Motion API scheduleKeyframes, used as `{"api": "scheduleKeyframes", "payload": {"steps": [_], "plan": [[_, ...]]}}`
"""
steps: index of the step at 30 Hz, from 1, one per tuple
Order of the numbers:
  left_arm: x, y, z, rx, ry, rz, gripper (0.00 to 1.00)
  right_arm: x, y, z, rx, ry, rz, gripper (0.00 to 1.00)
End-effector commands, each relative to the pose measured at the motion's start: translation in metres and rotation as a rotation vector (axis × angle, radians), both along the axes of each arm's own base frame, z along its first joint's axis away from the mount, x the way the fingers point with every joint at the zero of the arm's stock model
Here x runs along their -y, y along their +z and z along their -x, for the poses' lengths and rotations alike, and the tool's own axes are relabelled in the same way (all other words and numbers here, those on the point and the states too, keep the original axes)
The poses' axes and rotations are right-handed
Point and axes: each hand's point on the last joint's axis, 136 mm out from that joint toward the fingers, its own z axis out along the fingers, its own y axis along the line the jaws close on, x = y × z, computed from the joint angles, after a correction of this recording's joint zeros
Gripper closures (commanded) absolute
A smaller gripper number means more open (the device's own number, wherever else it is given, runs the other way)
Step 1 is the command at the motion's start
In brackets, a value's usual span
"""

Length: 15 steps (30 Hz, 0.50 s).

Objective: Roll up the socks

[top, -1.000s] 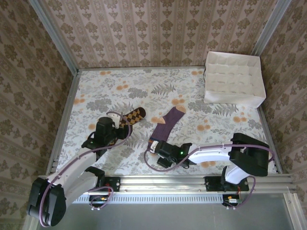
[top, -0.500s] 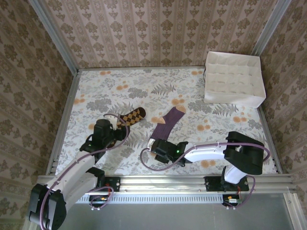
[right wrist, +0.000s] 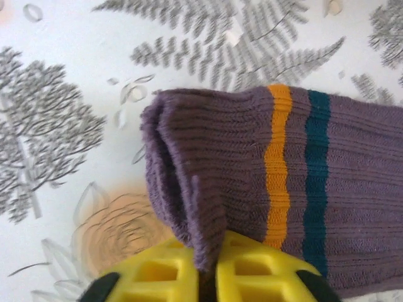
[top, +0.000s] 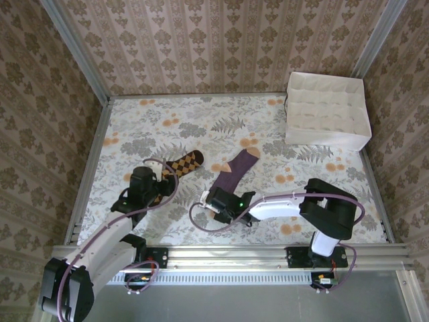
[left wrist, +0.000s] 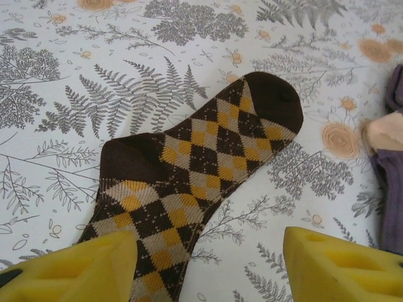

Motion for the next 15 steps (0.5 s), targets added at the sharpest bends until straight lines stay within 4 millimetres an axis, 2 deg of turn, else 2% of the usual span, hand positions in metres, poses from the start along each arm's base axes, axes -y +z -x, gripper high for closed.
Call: {"api": "scheduleKeyframes", "payload": {"steps": [1, 4, 8, 11, 15], "plan": [[0.007, 0.01, -0.002, 0.083, -0.052, 0.022, 0.44, 0.014, -0.014, 0.007, -0.126, 0.017, 0.028, 0.99], [0.016, 0.016, -0.003, 0.148, -0.11, 0.033, 0.47, 0.02, -0.011, 0.012, -0.218, 0.029, -0.012, 1.0], [0.046, 0.021, 0.009, 0.285, -0.315, 0.042, 0.51, 0.027, -0.001, 0.013, -0.378, 0.015, -0.124, 1.0], [0.078, 0.015, 0.03, 0.379, -0.517, 0.001, 0.5, 0.031, 0.007, 0.013, -0.493, -0.002, -0.21, 1.0], [0.113, -0.002, 0.045, 0.397, -0.713, -0.094, 0.47, 0.035, 0.015, 0.011, -0.609, -0.022, -0.3, 1.0]]}}
